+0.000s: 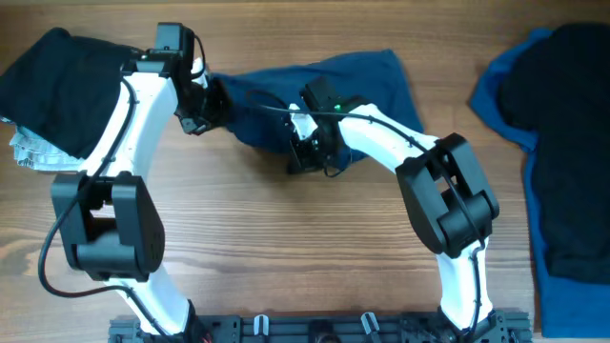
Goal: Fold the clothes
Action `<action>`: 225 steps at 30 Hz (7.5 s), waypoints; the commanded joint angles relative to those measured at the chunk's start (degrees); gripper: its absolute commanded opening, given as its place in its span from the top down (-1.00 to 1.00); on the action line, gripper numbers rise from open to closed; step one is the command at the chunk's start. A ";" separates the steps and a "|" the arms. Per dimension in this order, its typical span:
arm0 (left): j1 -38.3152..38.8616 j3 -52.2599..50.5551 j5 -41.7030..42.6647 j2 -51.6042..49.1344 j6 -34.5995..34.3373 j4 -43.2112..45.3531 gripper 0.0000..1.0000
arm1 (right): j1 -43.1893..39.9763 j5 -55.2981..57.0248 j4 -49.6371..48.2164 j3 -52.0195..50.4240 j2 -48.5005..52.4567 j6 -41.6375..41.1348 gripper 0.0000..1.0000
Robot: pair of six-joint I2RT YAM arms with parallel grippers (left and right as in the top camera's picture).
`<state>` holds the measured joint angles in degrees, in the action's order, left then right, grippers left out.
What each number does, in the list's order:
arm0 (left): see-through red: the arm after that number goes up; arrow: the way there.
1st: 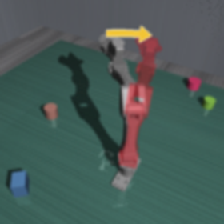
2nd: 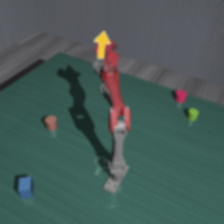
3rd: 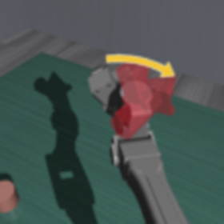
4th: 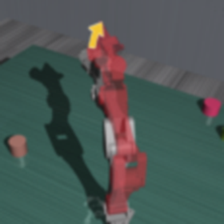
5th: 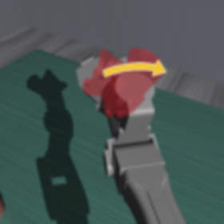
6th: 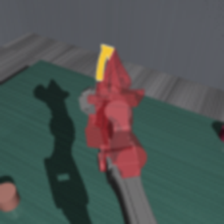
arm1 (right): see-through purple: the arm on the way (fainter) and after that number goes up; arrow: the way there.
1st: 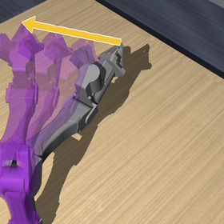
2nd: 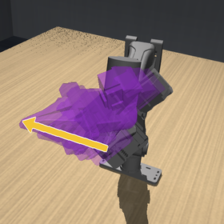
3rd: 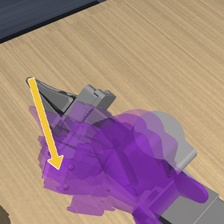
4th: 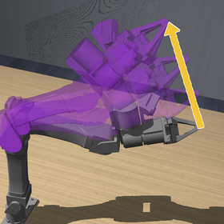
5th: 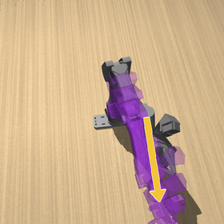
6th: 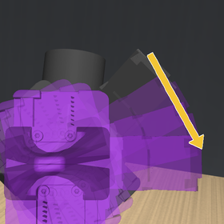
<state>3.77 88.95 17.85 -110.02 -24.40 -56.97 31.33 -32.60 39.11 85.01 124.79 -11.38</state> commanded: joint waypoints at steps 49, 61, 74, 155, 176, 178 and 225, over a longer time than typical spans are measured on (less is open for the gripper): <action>14.03 0.37 -8.96 13.90 10.54 -14.67 0.92 | -5.05 0.76 12.61 30.14 7.91 0.79 0.91; 17.42 0.37 -12.20 13.90 10.82 -14.64 0.92 | -1.22 -5.18 6.60 29.62 17.11 -0.63 0.91; 18.62 0.39 -13.92 13.92 22.58 -12.37 0.92 | -7.08 0.42 19.04 32.41 9.18 4.33 0.91; 36.44 2.23 -8.26 7.89 37.70 -2.34 0.92 | -17.68 13.20 13.84 -4.42 0.37 -2.54 0.91; 39.74 2.14 -2.21 -0.66 37.48 5.11 0.42 | -17.73 13.25 11.85 -4.44 0.35 -2.32 0.91; 39.74 2.14 -2.23 -1.33 37.48 5.16 0.11 | -17.94 13.27 11.02 -3.10 0.15 -2.25 0.91; 19.28 10.27 4.76 -13.03 14.99 5.92 0.92 | -22.77 12.81 1.22 -28.96 -21.40 -3.48 0.92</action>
<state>22.04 98.63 21.17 -122.85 -10.20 -51.18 8.49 -27.70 41.06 59.00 103.63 -8.69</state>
